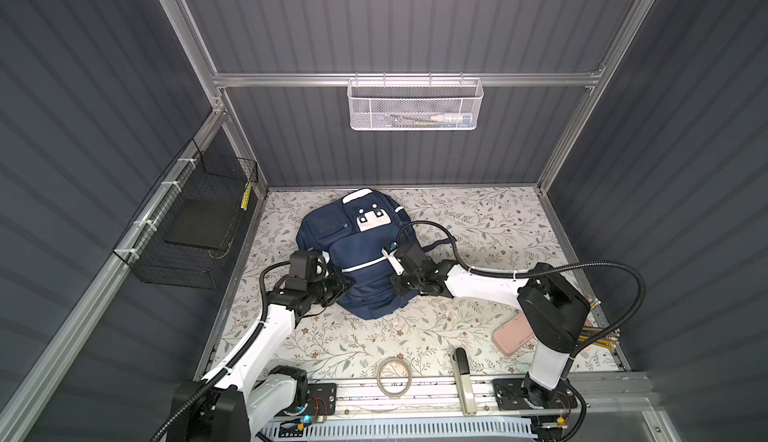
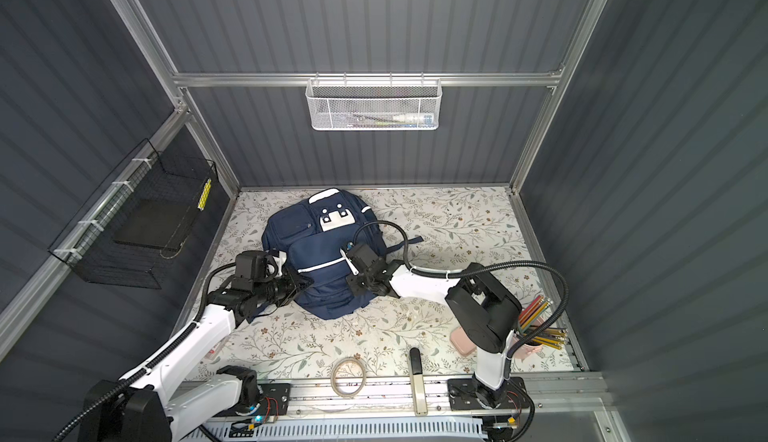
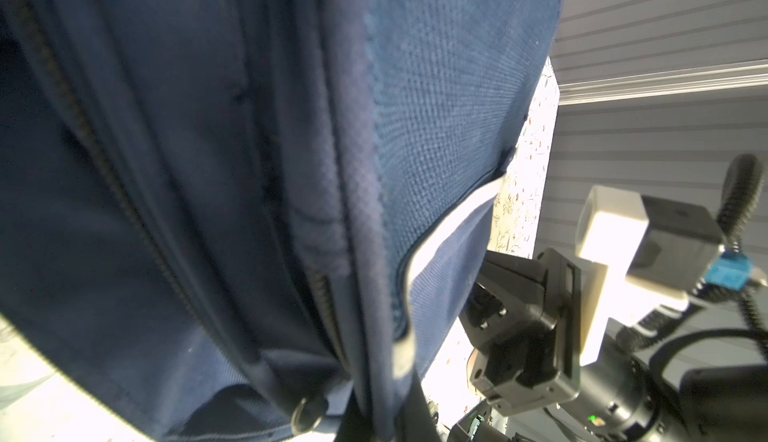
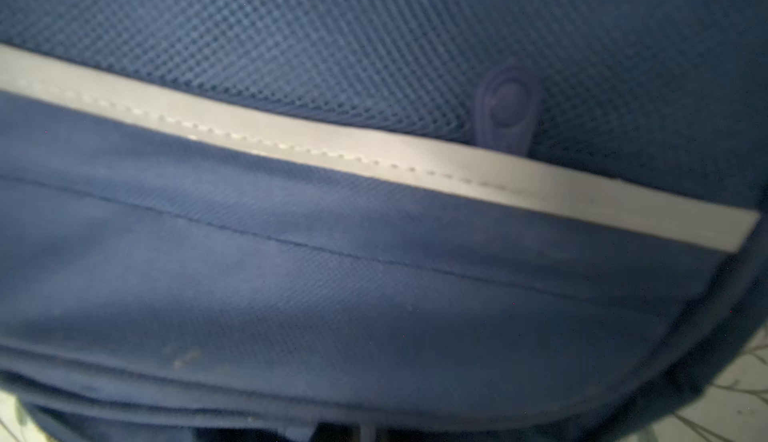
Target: Pack the student bag
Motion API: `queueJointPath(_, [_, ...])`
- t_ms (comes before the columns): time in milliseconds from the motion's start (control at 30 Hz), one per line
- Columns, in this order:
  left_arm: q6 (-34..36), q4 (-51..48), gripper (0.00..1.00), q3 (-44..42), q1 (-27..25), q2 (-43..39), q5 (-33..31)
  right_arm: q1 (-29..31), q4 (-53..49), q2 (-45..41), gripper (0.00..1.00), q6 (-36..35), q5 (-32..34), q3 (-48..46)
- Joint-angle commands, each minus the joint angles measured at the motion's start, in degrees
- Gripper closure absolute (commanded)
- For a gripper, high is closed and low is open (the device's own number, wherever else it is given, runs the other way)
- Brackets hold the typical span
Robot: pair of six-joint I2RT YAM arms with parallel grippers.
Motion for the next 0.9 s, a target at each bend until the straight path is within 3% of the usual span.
queueJointPath(0, [1.44,-0.61,1.00,0.55,-0.24,-2.10,3.57,-2.97,-0.52,-2.93,1.00,2.24,4.58,-2.63])
queueJointPath(233, [7.45,-9.91,1.00,4.82,0.46,-4.90,0.22,-13.35,-2.92,-7.02,1.00,3.96,3.98,-6.05])
queueJointPath(333, [8.92,-12.23,1.00,6.18,0.55,-5.64,-1.41,-14.94,-3.93,-6.70,1.00,2.07,2.58,-4.55])
queueJointPath(467, [10.54,-9.83,1.00,6.26,1.33,-1.34,-1.60,-11.47,-3.44,-11.77,1.00,1.28,3.25,-7.22])
queueJointPath(700, [15.64,-4.62,0.98,13.89,5.99,10.16,-6.50,-0.42,-4.85,-19.76,1.00,9.88,8.30,-13.29])
queueJointPath(800, [12.35,0.49,0.71,14.49,6.18,12.90,-1.41,3.40,-3.41,-17.38,1.00,12.30,8.31,-11.82])
queueJointPath(867, [9.57,2.87,0.41,12.70,6.11,11.49,0.36,4.49,-2.65,-14.75,1.00,12.71,8.26,-10.06])
